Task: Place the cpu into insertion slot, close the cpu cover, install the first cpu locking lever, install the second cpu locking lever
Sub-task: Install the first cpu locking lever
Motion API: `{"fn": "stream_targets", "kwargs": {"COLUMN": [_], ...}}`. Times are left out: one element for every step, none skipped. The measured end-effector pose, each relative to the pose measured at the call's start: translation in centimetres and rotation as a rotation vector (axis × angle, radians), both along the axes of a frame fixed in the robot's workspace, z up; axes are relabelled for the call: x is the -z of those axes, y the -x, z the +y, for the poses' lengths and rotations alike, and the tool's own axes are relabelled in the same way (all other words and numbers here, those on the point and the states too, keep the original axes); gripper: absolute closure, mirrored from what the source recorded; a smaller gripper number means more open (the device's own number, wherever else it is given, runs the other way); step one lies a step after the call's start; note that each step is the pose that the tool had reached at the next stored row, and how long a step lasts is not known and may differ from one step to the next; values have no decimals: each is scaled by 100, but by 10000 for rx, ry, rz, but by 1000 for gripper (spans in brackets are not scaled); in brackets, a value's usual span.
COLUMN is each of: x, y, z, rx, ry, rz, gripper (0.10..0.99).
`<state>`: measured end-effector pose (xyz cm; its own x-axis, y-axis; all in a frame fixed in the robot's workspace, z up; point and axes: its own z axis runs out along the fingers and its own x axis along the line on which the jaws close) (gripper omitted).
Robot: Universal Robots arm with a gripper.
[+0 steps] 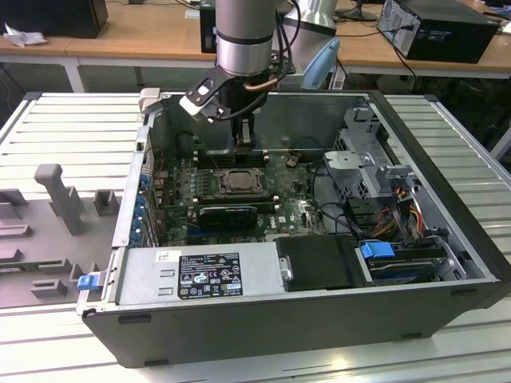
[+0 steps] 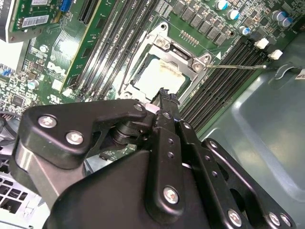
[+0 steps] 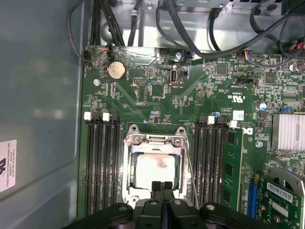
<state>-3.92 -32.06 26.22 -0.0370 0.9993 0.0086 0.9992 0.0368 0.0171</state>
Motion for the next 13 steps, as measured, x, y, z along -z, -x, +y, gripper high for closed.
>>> {"fn": "stream_targets", "kwargs": {"x": [-8,-17,-25,-36,-44,-57,-68,-77,-83,-89,-100,-111,-117], "y": [0,0,0,0,0,0,0,0,0,0,0,0,0], "z": [0,0,0,0,0,0,0,0,0,0,0,0,0], "rx": [0,0,0,2,2,2,4,5,6,5,6,6,6], "ry": [0,0,-1,0,0,0,0,0,0,1,1,1,1], "rz": [0,0,0,0,0,0,0,0,0,0,0,0,0], "gripper": [980,980,980,980,980,980,980,980,980,980,980,980,980]}}
